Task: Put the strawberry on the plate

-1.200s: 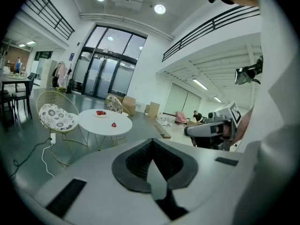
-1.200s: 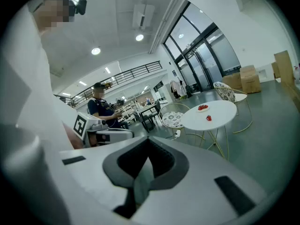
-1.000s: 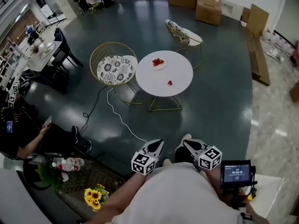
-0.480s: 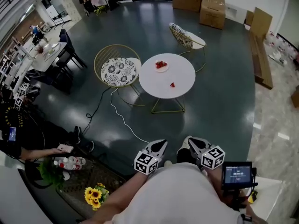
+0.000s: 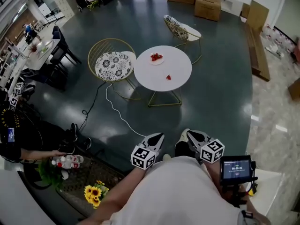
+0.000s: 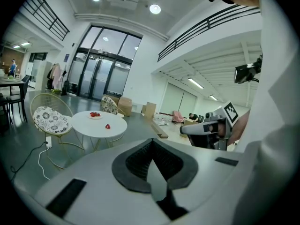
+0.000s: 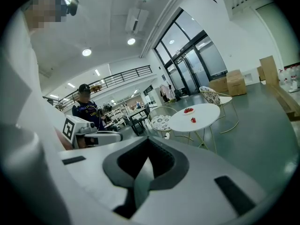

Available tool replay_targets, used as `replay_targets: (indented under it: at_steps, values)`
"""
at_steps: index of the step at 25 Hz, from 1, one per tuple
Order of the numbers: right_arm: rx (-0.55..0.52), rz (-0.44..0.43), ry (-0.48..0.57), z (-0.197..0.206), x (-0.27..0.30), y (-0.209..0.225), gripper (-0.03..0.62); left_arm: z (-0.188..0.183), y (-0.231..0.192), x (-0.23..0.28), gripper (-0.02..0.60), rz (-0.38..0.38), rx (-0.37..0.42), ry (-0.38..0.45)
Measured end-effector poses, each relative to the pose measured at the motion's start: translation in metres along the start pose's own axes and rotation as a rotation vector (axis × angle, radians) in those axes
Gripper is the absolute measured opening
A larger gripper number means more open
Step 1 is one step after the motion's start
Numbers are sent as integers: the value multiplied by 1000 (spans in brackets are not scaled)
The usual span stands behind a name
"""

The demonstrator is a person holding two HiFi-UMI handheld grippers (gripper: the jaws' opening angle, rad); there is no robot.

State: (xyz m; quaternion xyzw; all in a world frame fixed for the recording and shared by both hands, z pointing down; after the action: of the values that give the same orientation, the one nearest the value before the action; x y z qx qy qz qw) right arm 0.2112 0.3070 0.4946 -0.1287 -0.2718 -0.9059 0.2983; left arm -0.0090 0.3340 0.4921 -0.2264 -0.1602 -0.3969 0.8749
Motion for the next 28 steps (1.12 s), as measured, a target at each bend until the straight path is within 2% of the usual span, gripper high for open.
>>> replay_targets:
  at_steps: [12,22,28]
  values:
    - [-10,0,-8,0,0,-7,6,-1,2,-5,6,4,-1,11]
    - [-7,-17,-31,-12,11,3,6,-5,-10,0,6,-29,-33,3]
    - [-3,-46,-48,-39,22,34,6,-27,-18,26,6,-54,-63,-13]
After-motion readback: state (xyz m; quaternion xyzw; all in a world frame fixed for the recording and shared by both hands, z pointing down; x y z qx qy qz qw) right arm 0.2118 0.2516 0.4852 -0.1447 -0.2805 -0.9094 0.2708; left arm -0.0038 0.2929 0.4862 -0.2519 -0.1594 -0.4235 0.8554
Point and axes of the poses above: the fingertips, and each gripper's own axes: x forward along the fingers, y to its right, z out of its underside, the point moved 7 cm from there along -x, backward along the fingers, and after that the axes turned 8 degrees about -y, right-handed, at the moved point
